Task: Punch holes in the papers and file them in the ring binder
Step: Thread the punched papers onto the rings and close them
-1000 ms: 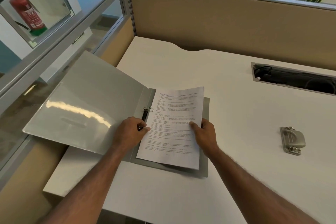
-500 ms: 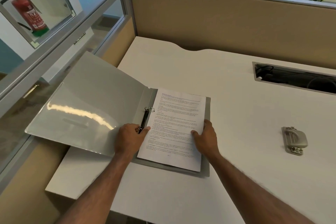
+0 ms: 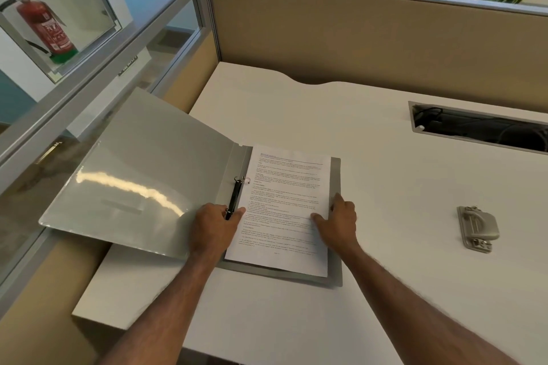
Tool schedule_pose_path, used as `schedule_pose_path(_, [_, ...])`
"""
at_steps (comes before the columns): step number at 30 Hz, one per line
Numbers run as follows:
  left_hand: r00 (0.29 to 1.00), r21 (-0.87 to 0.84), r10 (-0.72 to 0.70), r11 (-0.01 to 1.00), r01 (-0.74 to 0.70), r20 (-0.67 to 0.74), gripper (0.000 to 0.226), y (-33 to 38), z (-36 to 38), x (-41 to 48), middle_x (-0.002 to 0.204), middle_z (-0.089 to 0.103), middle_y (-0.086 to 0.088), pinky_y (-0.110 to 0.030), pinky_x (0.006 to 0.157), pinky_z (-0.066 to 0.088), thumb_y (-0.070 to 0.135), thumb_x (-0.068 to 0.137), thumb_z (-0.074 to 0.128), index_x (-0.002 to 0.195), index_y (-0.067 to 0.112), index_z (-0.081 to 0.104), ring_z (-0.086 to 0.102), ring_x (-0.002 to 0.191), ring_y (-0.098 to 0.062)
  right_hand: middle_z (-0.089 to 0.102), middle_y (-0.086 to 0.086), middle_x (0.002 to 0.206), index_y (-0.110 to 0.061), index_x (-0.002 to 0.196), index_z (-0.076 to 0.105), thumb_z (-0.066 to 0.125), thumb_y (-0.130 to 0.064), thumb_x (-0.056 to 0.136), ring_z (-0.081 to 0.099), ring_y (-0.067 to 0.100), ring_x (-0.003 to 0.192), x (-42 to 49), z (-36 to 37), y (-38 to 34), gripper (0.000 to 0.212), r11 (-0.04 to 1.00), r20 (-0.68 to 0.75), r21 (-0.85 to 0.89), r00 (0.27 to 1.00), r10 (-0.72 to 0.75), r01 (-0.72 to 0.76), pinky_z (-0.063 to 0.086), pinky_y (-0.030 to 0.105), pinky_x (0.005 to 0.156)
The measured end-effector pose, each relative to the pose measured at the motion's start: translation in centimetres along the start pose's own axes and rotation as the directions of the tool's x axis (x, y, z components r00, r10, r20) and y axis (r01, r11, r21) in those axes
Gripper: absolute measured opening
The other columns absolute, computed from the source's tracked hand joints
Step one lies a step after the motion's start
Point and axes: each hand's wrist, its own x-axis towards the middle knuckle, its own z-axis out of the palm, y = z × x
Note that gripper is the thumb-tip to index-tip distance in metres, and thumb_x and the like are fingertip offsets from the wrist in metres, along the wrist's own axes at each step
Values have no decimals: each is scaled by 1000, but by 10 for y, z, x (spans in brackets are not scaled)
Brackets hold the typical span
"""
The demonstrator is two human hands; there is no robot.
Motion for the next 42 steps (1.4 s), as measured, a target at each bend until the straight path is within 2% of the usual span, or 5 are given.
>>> schedule_pose_path(7, [1000,-13,1,1000,-2,-13,46,1,3,-1,52,62,6,-24,40,48,48,79,73,52,15,59,58,43,-12,16,8,161,-19,153,17,61,-63,81,16,28,148,-13,8,4,95,946,-38,-216,966,-256,242,18,43,120])
schedule_pose_path(13, [998,-12,1,1000,-1,-61,46,4,7,-6,56,61,-1,-29,42,51,48,82,70,53,15,57,58,46,-16,0,8,164,-25,153,18,59,-73,76,-2,25,151,-16,15,12,100,937,65,-233,965,-253,261,7,41,123])
schedule_pose_path(20, [989,47,42,998,-36,-140,47,2,14,-13,78,59,-5,-35,58,54,53,83,65,68,9,65,57,67,-22,-2,6,164,-24,152,20,63,-69,75,-3,24,151,-13,16,14,100,940,68,-234,969,-238,247,6,40,123])
schedule_pose_path(25, [987,39,44,998,-39,-154,43,3,16,-13,79,59,-6,-28,55,44,49,84,66,69,8,67,55,65,-21,-3,5,165,-24,153,19,63,-70,75,-4,24,152,-13,15,15,101,938,75,-243,969,-235,246,6,40,123])
schedule_pose_path(42, [999,54,12,999,-10,-36,41,4,9,-5,70,67,-4,-26,47,47,46,88,64,70,10,73,59,56,-18,-3,7,164,-23,153,18,64,-67,77,-4,24,152,-13,14,13,99,936,85,-246,967,-239,252,5,40,124])
